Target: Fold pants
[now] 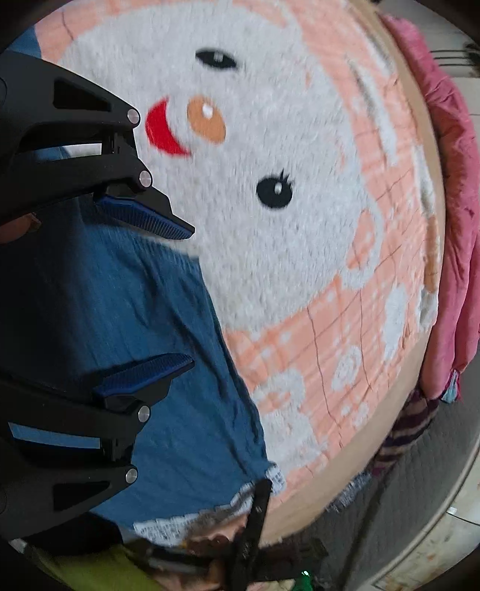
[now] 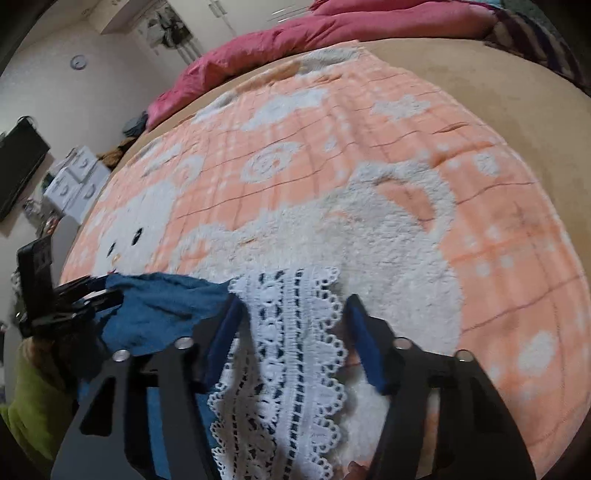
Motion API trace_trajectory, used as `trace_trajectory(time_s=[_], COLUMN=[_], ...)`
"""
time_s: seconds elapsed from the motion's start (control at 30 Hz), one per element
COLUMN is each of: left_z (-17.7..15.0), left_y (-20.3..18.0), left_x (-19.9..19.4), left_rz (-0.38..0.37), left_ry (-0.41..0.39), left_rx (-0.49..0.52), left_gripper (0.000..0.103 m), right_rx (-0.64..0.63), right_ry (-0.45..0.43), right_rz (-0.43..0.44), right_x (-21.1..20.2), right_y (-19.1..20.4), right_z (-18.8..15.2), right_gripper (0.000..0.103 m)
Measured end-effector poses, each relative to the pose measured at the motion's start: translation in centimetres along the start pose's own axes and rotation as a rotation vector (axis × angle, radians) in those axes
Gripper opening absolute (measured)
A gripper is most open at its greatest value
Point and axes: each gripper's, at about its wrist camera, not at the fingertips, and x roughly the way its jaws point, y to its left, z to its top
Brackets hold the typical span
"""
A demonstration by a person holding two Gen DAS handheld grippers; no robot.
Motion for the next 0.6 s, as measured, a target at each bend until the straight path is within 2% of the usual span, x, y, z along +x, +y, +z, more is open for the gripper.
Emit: trace_trajectory(time_s=[0.03, 0.07, 0.1, 0.13, 0.17, 0.2, 0.27, 0.37, 0.43, 0.5, 0.53, 0.6], left_z=[0.0, 0.0, 0.0, -0.1, -0.1, 0.0, 0.1, 0.5, 1.0, 1.5, 1.7, 2.1], left_y=[-0.1, -0.3, -0.4, -0.6, -0.8, -0.8, -1.1, -1.6, -1.7, -2.1, -2.3, -2.5], left_x=[0.1, 0.2, 0.2, 0.1, 0.2, 0.2, -0.3, -1.5, -2.3, -3.0, -3.0, -2.6], left_rz=[0.003, 0.008, 0.001, 0.007, 0.028, 0.029, 0.037, 0.066, 0.059, 0.087, 0.091, 0.108], left_ry=[0.001, 0.000, 0.001, 0.002, 0.007, 0.005, -0.022, -0.084, -0.120, -0.165, -0.177, -0.183], left_rx=[0.003, 0.009, 0.012, 0.015, 0.024, 0.025, 0.014, 0.026, 0.019, 0.036, 0.043, 0.051], left_gripper=[0.041, 0.035, 0.023, 0.019, 0.015, 0.007, 0.004, 0.003, 0.002, 0.002, 0.002, 0.002], right_rx=[0.000, -0.007, -0.018, -0.025, -0.023, -0.023, -0.061, -0.113, -0.139, -0.151, -0.148, -0.155], right_ry=[0.001, 0.006, 0.007, 0.006, 0.010, 0.012, -0.003, -0.060, -0.104, -0.166, -0.179, -0.181], right_rz=[0.011, 0.020, 0.024, 0.029, 0.045, 0.062, 0.052, 0.021, -0.006, -0.017, -0.019, -0.075], right_x=[0.1, 0.2, 0.3, 0.4, 0.5, 0.6, 0.1, -1.4, -2.4, -3.4, -3.6, -3.2], right_y=[0.1, 0.4, 0.6, 0.8, 1.0, 1.1, 2.0, 3.2, 3.9, 4.3, 4.3, 4.4], right_z=[0.0, -0.1, -0.2, -0.3, -0.4, -0.5, -0.9, -1.2, -1.0, -0.2, 0.2, 1.4], right_gripper=[0.048, 0.045, 0.041, 0.037, 0.028, 0.022, 0.018, 0.017, 0.017, 0.017, 0.017, 0.017])
